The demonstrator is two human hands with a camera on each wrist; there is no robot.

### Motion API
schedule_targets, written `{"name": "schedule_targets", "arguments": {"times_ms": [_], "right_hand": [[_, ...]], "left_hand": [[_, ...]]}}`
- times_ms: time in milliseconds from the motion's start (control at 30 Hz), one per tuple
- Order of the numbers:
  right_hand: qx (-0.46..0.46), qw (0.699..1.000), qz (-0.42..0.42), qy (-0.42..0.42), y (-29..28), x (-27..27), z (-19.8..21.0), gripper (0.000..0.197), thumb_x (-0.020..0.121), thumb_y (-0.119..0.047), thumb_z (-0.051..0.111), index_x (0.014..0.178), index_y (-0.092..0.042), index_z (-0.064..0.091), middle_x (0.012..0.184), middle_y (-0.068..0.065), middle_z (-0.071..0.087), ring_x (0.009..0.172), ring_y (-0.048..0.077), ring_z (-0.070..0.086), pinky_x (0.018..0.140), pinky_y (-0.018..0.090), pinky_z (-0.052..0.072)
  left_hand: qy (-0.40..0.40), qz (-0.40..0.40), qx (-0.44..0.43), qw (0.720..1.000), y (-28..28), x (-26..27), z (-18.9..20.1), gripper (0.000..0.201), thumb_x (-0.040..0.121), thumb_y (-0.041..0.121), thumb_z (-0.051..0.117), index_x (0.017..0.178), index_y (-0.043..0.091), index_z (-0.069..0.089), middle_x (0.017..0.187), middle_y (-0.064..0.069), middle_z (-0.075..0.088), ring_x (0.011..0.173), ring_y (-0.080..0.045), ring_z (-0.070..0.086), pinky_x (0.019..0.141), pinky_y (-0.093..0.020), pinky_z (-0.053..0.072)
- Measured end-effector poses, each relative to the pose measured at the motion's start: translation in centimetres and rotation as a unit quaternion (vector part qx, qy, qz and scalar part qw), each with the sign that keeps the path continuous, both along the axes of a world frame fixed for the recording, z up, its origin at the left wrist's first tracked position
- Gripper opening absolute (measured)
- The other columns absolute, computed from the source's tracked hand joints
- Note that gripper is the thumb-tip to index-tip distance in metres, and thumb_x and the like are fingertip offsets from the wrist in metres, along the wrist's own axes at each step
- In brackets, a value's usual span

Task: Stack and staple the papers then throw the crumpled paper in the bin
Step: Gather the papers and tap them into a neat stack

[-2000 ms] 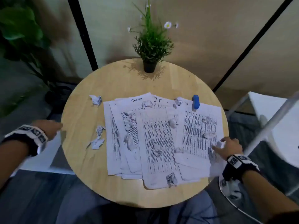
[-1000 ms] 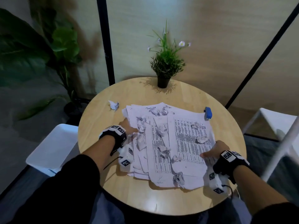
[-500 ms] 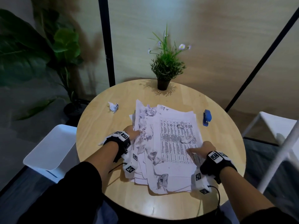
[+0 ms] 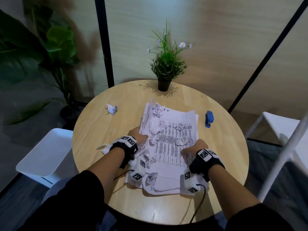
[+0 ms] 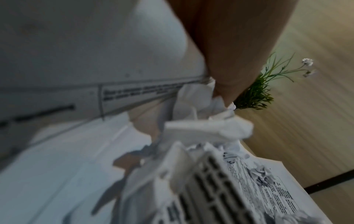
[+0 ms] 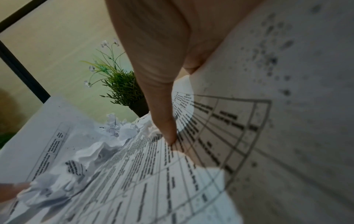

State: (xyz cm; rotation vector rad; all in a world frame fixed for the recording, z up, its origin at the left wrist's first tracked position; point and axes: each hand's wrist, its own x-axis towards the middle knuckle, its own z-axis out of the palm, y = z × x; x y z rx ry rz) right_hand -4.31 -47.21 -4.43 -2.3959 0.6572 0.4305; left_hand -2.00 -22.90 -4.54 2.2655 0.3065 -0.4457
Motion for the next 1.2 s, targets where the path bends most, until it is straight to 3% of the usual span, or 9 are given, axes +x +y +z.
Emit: {"name": "schedule_targets", "arguments": {"times_ms": [200, 333, 500, 667, 833, 933, 1033, 1100, 1200], "right_hand": [[0.024, 1.000, -0.003, 0.007, 0.0, -0.2, -0.4, 0.042, 0.066, -0.027, 0.080, 0.077, -0.004, 0.047, 0.064, 0.003, 0.043, 0.054, 0.016, 0.043, 0.044, 0.025, 0.030], [0.063, 0.998, 0.009, -0.017, 0.0, -0.1, -0.3, 0.029, 0.070, -0.016, 0.076, 0.084, -0.004, 0.054, 0.069, 0.005, 0.053, 0.066, 0.023, 0.053, 0.053, 0.025, 0.038], [0.100, 0.993, 0.007, -0.062, -0.1, 0.5, 0.5, 0.053, 0.074, -0.010, 0.073, 0.119, 0.000, 0.046, 0.103, 0.013, 0.053, 0.086, 0.025, 0.049, 0.065, 0.029, 0.039], [0.163, 0.981, -0.042, -0.091, -0.6, 1.7, 0.5, 0.057, 0.076, -0.006, 0.072, 0.123, 0.004, 0.041, 0.107, 0.012, 0.050, 0.094, 0.026, 0.048, 0.074, 0.031, 0.036], [0.230, 0.962, -0.081, -0.122, -0.7, 2.7, -0.1, 0.056, 0.075, -0.005, 0.074, 0.125, 0.004, 0.050, 0.125, 0.014, 0.058, 0.098, 0.021, 0.050, 0.082, 0.030, 0.043], [0.288, 0.942, -0.103, -0.141, -0.5, 2.5, 0.4, 0.035, 0.081, 0.010, 0.062, 0.111, -0.005, 0.054, 0.098, 0.009, 0.060, 0.089, 0.017, 0.050, 0.062, 0.016, 0.051], [0.312, 0.932, -0.111, -0.145, -0.3, 2.8, 1.1, 0.019, 0.078, 0.017, 0.059, 0.081, -0.001, 0.053, 0.065, 0.008, 0.061, 0.054, 0.015, 0.053, 0.032, 0.010, 0.035], [0.307, 0.934, -0.110, -0.146, -0.2, 3.3, 1.5, 0.018, 0.078, 0.019, 0.058, 0.079, 0.002, 0.054, 0.075, 0.012, 0.060, 0.063, 0.020, 0.051, 0.035, 0.015, 0.037], [0.340, 0.922, -0.089, -0.161, 0.2, 3.9, 2.4, 0.036, 0.079, 0.023, 0.053, 0.113, 0.012, 0.055, 0.106, 0.016, 0.057, 0.081, 0.024, 0.050, 0.038, 0.014, 0.040]], "left_hand": [[-0.015, 0.042, -0.085, 0.995, -0.1, -0.2, 0.0, 0.062, 0.090, 0.016, 0.055, 0.141, 0.002, 0.022, 0.136, -0.018, 0.046, 0.100, -0.024, 0.049, 0.083, -0.031, 0.041], [-0.024, 0.053, -0.084, 0.995, 0.1, -0.6, -0.3, 0.062, 0.083, 0.004, 0.057, 0.138, 0.005, 0.027, 0.092, -0.002, 0.052, 0.093, -0.027, 0.054, 0.074, -0.030, 0.042], [-0.086, 0.070, -0.108, 0.988, 0.5, -0.9, 0.5, 0.073, 0.081, -0.001, 0.065, 0.143, 0.006, 0.028, 0.146, -0.012, 0.039, 0.133, -0.029, 0.041, 0.100, -0.030, 0.039], [-0.143, 0.089, -0.169, 0.971, 1.5, 0.1, 1.7, 0.064, 0.066, 0.000, 0.080, 0.123, 0.001, 0.052, 0.116, -0.008, 0.062, 0.101, -0.020, 0.058, 0.089, -0.026, 0.043], [-0.152, 0.093, -0.206, 0.962, 2.3, 0.7, 2.7, 0.070, 0.056, 0.015, 0.089, 0.118, 0.001, 0.060, 0.111, -0.007, 0.066, 0.106, -0.023, 0.061, 0.093, -0.031, 0.046], [-0.161, 0.090, -0.226, 0.957, 2.7, 0.8, 3.3, 0.050, 0.064, 0.007, 0.083, 0.110, 0.000, 0.064, 0.097, -0.006, 0.066, 0.096, -0.023, 0.062, 0.079, -0.025, 0.045], [-0.185, 0.086, -0.223, 0.953, 3.1, 1.3, 3.5, 0.056, 0.063, 0.015, 0.085, 0.112, 0.000, 0.063, 0.105, -0.007, 0.067, 0.098, -0.021, 0.062, 0.084, -0.027, 0.049], [-0.186, 0.075, -0.211, 0.957, 3.1, 1.5, 3.9, 0.059, 0.065, 0.016, 0.084, 0.117, 0.001, 0.061, 0.114, -0.012, 0.067, 0.102, -0.022, 0.062, 0.092, -0.032, 0.048], [-0.207, 0.059, -0.187, 0.958, 2.9, 2.1, 4.4, 0.052, 0.072, 0.008, 0.078, 0.120, 0.002, 0.058, 0.118, -0.013, 0.066, 0.100, -0.020, 0.061, 0.093, -0.030, 0.046]]}}
